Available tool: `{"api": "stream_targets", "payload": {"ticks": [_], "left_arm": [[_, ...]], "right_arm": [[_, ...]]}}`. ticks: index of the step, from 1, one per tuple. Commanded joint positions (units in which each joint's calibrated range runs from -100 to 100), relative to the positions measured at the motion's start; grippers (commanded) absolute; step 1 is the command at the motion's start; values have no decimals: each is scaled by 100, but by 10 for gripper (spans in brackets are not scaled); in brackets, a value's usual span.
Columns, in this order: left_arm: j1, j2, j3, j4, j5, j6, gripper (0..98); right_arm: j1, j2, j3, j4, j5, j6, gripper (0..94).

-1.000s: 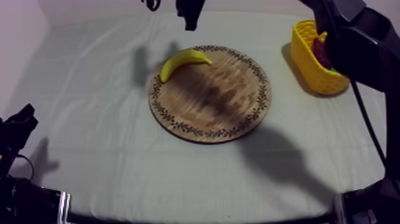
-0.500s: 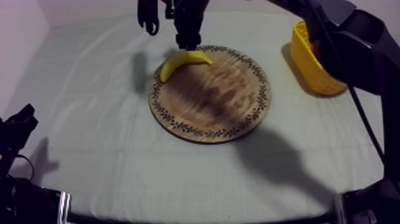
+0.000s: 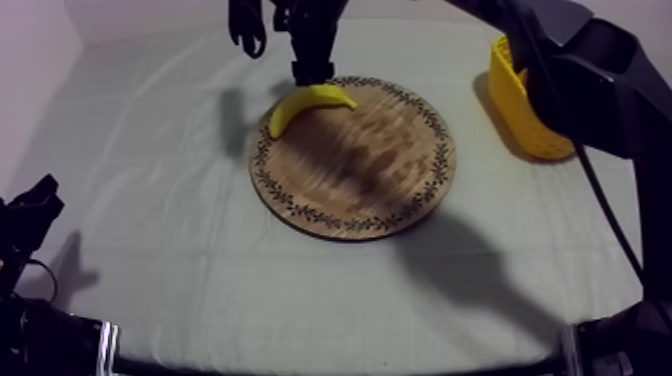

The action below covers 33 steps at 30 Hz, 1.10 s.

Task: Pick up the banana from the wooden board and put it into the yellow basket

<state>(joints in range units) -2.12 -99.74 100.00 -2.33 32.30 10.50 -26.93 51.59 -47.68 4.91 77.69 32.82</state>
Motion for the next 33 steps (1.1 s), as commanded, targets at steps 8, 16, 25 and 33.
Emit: {"api": "stream_targets", "payload": {"ticks": [8, 16, 25, 33], "left_arm": [[-2, 0, 0, 1, 3, -2, 1], [-2, 0, 0, 1, 3, -2, 1], [-2, 0, 0, 1, 3, -2, 1], [-2, 0, 0, 1, 3, -2, 1]], "right_arm": [[101, 967, -1669, 38, 700, 16, 807], [189, 1583, -2570, 69, 1024, 37, 790], [211, 2023, -2901, 135, 1156, 82, 776], [172, 2287, -3109, 165, 1196, 103, 766]]}}
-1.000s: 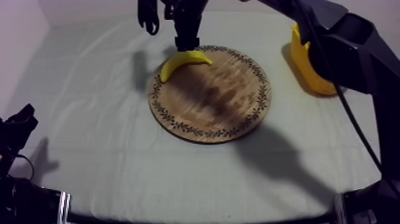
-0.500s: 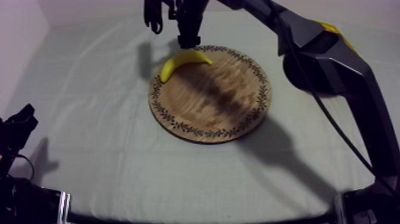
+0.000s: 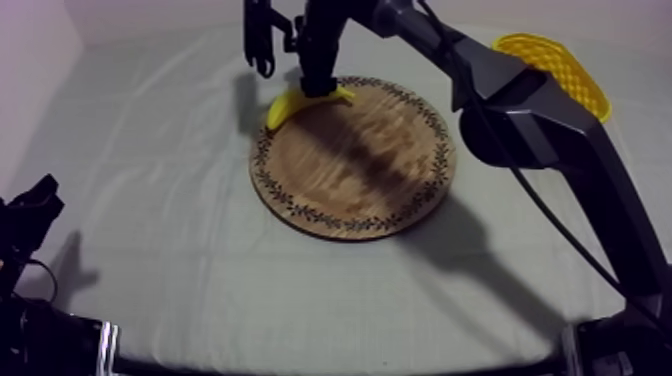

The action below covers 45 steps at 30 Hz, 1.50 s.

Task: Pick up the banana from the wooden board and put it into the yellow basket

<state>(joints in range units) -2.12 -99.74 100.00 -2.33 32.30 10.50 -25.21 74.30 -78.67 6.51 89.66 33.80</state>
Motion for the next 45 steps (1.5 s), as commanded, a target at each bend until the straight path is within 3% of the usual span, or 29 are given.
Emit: {"api": "stream_targets", "payload": {"ticks": [1, 12, 21, 25, 38, 45], "left_arm": [[-2, 0, 0, 1, 3, -2, 1], [-2, 0, 0, 1, 3, -2, 1], [-2, 0, 0, 1, 3, -2, 1], [-2, 0, 0, 1, 3, -2, 1], [-2, 0, 0, 1, 3, -2, 1], [-2, 0, 0, 1, 3, -2, 1]], "right_arm": [[-4, 41, -23, 11, 0, 7, 764], [-57, 229, -60, 21, 121, 115, 684], [-114, 248, -105, -14, 452, 227, 324], [-119, 268, -109, -8, 495, 223, 242], [-155, -102, 62, -161, 665, 239, 195], [-17, -1113, 1312, -278, 657, 276, 211]]}}
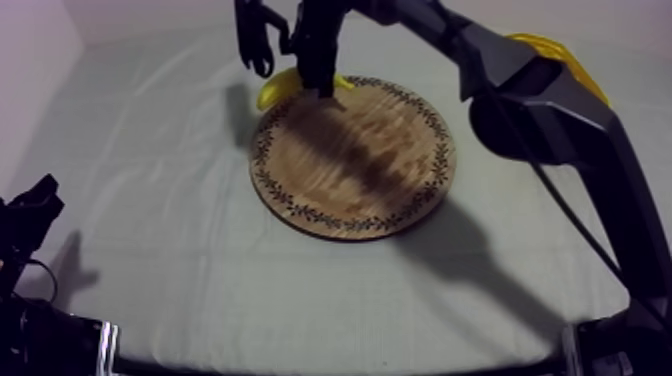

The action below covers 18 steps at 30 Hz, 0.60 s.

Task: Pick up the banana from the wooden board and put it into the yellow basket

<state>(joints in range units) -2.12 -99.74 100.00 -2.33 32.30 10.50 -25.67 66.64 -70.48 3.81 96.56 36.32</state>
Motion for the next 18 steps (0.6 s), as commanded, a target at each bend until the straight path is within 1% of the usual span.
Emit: {"api": "stream_targets", "payload": {"ticks": [1, 6, 18], "left_arm": [[-2, 0, 0, 1, 3, -2, 1], [-2, 0, 0, 1, 3, -2, 1], [-2, 0, 0, 1, 3, -2, 1]], "right_arm": [[65, -538, 736, -25, -60, 40, 212], [268, -1502, 2076, -56, -332, 112, 220], [956, -3285, 4779, 34, -1000, 297, 214]]}}
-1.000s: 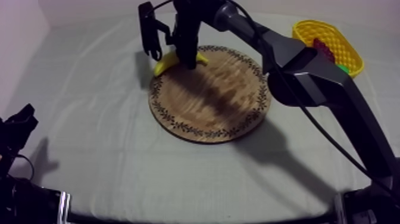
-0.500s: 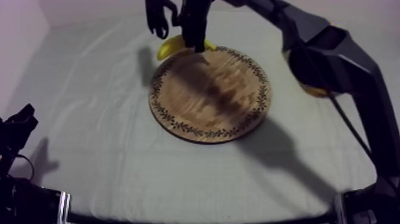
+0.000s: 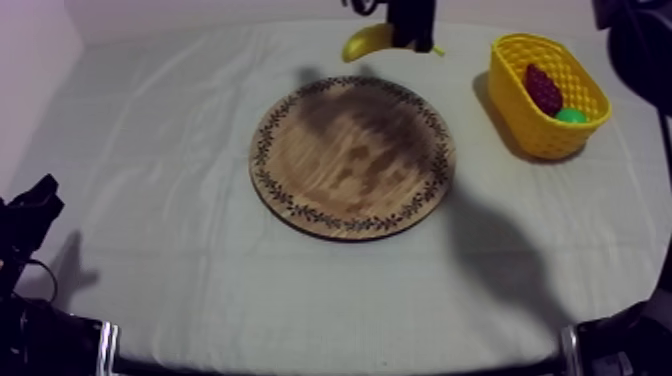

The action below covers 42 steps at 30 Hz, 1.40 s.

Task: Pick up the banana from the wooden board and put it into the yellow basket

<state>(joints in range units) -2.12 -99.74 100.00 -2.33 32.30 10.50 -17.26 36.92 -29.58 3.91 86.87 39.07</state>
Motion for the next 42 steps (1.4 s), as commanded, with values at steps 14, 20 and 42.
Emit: {"api": "stream_targets", "payload": {"ticks": [14, 20, 42], "left_arm": [[-2, 0, 0, 1, 3, -2, 1], [-2, 0, 0, 1, 3, -2, 1], [-2, 0, 0, 1, 3, -2, 1]], "right_arm": [[1137, -1535, 2283, 107, -508, 434, 230], [1517, -1695, 2498, 61, -593, 617, 227], [2119, -1276, 2835, -10, -1141, 874, 334]]}}
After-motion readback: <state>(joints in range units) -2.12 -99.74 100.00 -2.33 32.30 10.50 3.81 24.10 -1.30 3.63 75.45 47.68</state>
